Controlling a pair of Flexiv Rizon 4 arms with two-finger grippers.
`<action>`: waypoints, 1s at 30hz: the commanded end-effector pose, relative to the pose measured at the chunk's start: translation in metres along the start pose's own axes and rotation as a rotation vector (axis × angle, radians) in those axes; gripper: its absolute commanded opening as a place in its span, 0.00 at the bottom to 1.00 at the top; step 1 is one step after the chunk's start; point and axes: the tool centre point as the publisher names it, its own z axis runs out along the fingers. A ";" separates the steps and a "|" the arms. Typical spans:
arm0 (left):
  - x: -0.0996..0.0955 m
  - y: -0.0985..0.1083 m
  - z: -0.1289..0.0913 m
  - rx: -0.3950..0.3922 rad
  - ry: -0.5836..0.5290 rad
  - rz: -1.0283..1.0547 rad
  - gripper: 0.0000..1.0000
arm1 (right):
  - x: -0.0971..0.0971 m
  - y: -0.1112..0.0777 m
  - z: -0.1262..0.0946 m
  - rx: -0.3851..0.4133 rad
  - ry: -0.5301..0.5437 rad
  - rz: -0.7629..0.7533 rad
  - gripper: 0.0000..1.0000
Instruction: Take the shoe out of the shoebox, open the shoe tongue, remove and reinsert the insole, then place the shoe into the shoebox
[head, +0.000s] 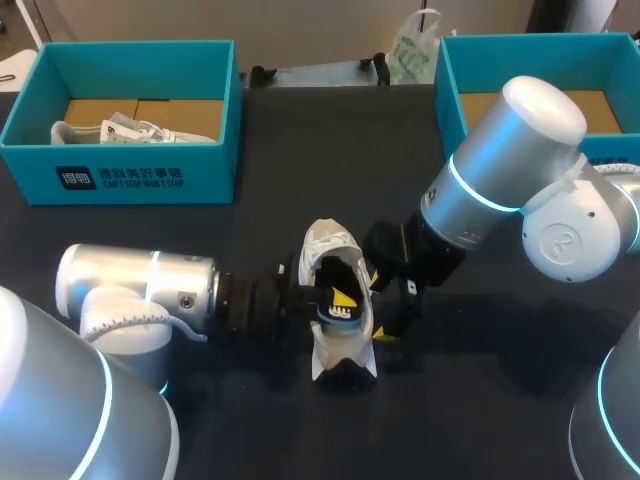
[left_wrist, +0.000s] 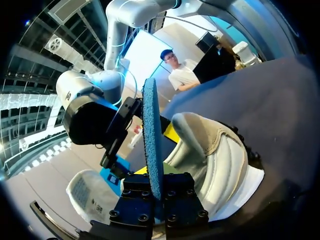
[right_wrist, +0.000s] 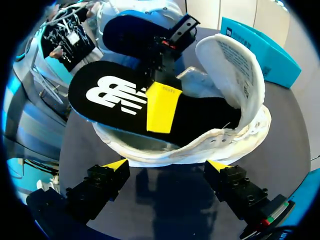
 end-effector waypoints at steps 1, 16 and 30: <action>-0.001 0.002 0.005 0.011 -0.001 -0.002 0.00 | 0.001 0.000 0.001 0.001 -0.003 0.000 1.00; -0.006 -0.022 -0.006 0.045 -0.025 0.000 0.37 | 0.001 0.000 0.001 0.001 -0.003 0.000 1.00; -0.010 -0.037 -0.006 0.021 -0.011 0.002 0.31 | 0.001 0.000 0.001 0.001 -0.003 0.000 1.00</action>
